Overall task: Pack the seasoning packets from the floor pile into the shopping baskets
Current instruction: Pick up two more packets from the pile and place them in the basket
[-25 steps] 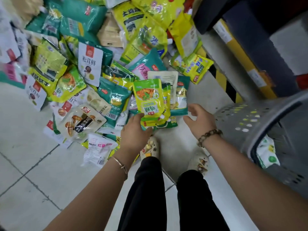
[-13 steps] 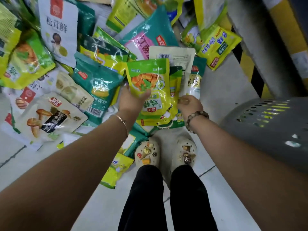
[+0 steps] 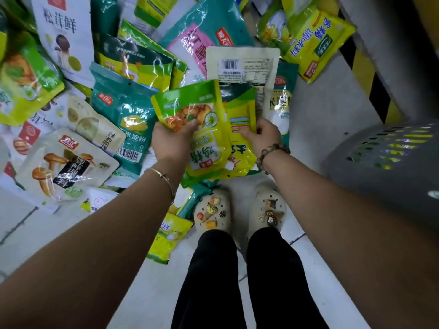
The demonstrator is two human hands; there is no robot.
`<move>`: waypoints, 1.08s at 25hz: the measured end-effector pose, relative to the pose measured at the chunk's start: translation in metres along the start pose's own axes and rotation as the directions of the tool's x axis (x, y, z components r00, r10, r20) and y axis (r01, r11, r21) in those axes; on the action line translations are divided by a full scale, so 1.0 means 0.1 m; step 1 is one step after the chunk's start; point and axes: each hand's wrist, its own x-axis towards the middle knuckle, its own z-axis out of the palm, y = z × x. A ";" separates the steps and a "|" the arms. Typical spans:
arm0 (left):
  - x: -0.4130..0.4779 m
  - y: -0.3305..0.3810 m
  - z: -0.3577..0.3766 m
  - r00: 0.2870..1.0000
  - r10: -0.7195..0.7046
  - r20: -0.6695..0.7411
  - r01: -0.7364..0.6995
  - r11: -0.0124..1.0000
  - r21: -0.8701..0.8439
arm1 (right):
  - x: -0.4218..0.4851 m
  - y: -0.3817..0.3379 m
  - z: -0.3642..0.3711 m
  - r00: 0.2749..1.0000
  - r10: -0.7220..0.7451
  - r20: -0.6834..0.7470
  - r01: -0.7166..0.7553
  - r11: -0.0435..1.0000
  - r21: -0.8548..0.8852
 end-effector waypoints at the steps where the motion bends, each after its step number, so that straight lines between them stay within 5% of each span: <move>1: -0.06 -0.02 -0.05 1.000 -0.017 -0.001 0.017 1.000 -0.007 | -0.07 0.00 -0.03 1.000 0.000 -0.010 0.000 1.000 0.015; 15: -1.12 0.73 -0.79 0.977 0.125 0.170 -0.113 0.991 -0.076 | -1.47 -0.38 -1.09 0.956 -0.047 -0.290 0.121 0.962 0.243; 21: -1.96 1.34 -0.89 0.916 0.290 0.277 -0.265 0.956 -0.125 | -2.16 -0.54 -1.79 0.918 -0.092 -0.386 0.225 0.923 0.314; 27: -2.77 1.77 -0.61 0.848 0.312 0.429 -0.288 0.950 -0.121 | -2.66 -0.18 -2.62 0.862 -0.048 -0.504 0.271 0.884 0.380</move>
